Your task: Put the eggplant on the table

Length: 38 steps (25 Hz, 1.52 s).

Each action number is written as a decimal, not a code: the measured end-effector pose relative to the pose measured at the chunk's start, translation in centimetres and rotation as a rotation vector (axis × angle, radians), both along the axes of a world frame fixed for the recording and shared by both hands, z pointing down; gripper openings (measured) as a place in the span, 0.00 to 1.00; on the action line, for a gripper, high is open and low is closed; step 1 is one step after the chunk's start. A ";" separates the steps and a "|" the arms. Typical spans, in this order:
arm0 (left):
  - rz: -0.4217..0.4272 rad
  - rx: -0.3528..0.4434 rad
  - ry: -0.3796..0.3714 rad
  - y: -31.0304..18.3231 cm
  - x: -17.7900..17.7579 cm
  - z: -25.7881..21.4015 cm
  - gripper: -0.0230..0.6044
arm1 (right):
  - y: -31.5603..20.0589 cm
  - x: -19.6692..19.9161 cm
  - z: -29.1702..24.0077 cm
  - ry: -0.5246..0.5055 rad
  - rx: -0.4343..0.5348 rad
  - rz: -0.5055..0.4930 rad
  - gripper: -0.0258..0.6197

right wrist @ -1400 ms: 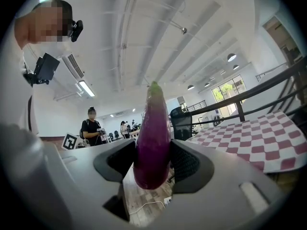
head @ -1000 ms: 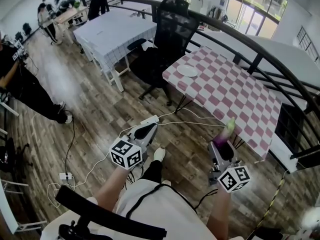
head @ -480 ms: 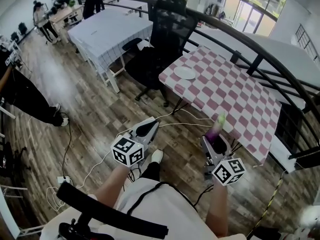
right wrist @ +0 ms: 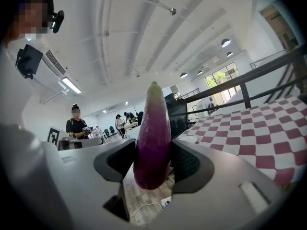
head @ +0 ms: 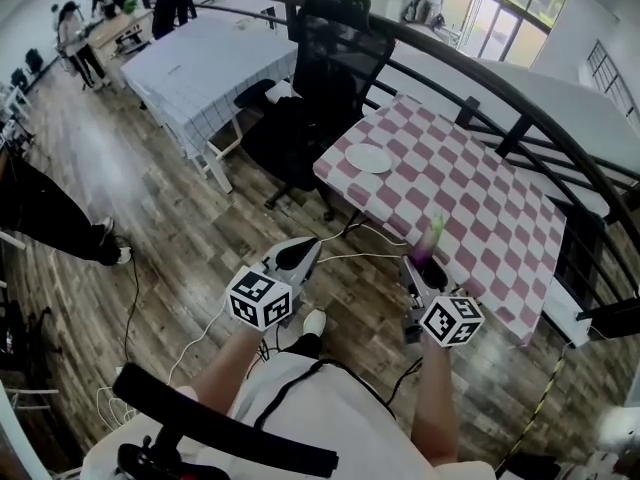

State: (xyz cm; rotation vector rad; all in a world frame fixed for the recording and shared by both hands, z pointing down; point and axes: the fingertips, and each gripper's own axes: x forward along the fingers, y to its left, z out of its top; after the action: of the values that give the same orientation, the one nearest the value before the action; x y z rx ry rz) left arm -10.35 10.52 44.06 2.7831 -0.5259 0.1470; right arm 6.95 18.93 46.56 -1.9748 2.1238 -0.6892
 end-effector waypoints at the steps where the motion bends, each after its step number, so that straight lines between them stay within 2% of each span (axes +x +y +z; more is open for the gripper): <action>1: 0.004 -0.002 -0.002 -0.8 0.2 0.1 0.04 | -0.7 0.0 -0.1 -0.002 0.000 0.001 0.41; 7: 0.019 -0.013 0.005 -6.1 1.4 0.0 0.04 | -4.6 0.5 0.0 -0.016 -0.005 0.020 0.41; 21: 0.077 -0.044 0.010 -16.2 3.1 1.6 0.04 | -12.7 1.0 1.0 0.024 -0.052 0.055 0.41; 31: 0.064 -0.076 0.009 -19.3 2.0 3.0 0.04 | -15.0 0.5 1.6 0.041 -0.084 0.046 0.41; 38: 0.029 -0.077 0.007 -20.5 1.6 3.7 0.04 | -16.8 0.9 2.6 0.063 -0.109 -0.004 0.41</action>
State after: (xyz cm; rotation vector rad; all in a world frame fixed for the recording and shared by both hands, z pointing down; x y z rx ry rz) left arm -8.72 -10.03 47.81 2.7164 -0.4679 0.1609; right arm 7.85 2.12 49.11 -2.0745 2.1706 -0.7689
